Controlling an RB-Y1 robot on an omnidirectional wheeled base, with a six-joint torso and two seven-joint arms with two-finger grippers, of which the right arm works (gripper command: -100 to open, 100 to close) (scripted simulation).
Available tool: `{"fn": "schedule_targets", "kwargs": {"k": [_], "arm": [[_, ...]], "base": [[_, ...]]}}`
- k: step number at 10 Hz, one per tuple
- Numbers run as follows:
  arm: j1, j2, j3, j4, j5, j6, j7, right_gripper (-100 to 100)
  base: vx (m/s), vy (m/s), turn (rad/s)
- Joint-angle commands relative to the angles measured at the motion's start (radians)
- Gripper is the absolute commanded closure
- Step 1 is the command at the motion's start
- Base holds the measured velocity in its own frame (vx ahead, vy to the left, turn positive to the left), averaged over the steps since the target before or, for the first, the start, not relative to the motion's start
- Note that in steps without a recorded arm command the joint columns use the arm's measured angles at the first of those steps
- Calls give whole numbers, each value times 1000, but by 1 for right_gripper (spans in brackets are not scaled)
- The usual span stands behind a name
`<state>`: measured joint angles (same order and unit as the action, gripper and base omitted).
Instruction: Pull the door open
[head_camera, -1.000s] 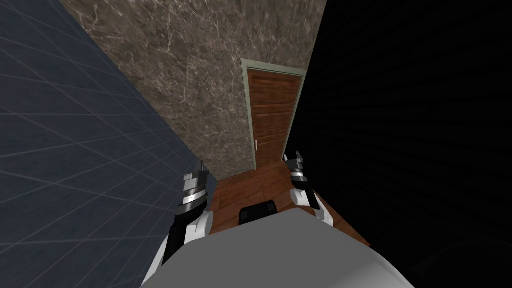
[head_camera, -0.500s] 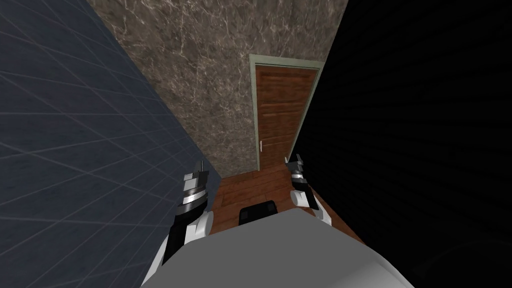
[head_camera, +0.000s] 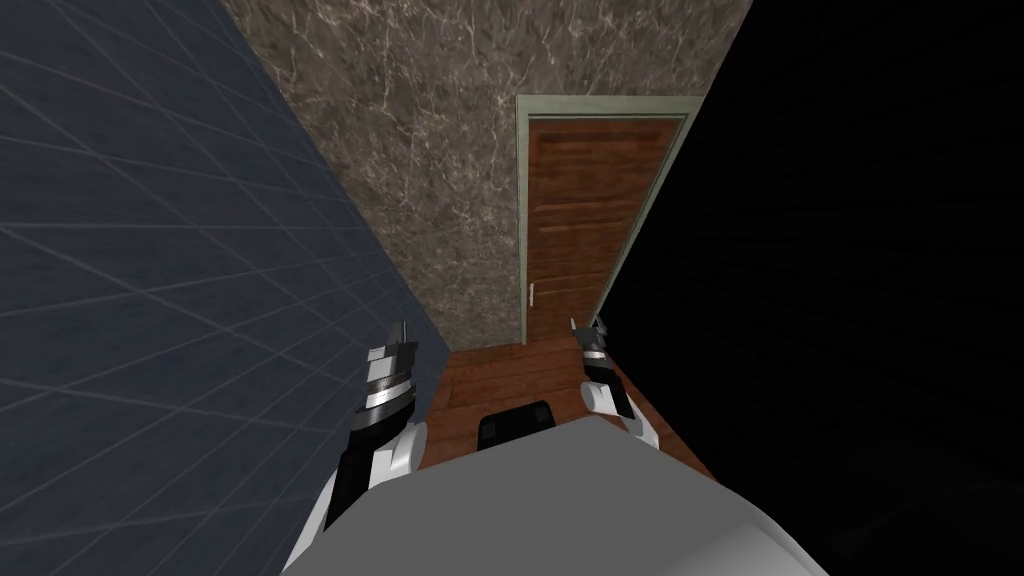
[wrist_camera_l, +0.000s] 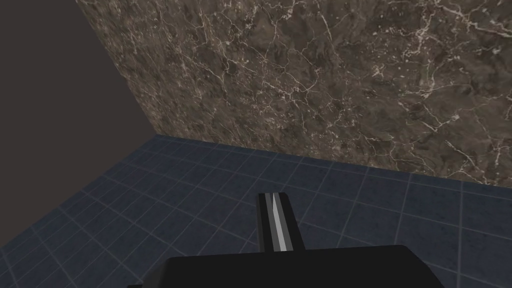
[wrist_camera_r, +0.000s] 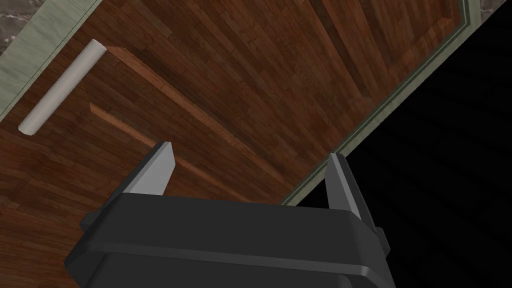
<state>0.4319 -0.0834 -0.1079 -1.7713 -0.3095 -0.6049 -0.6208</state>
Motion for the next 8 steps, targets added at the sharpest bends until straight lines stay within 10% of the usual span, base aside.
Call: {"fn": "schedule_targets", "kwargs": {"k": [1, 8], "arm": [[-7, -2, -5, 40, -18, -13, -36, -100], [-42, -3, -28, 208, -94, -64, -178, -100]], "base": [[83, -53, 189], [85, -56, 207]]}}
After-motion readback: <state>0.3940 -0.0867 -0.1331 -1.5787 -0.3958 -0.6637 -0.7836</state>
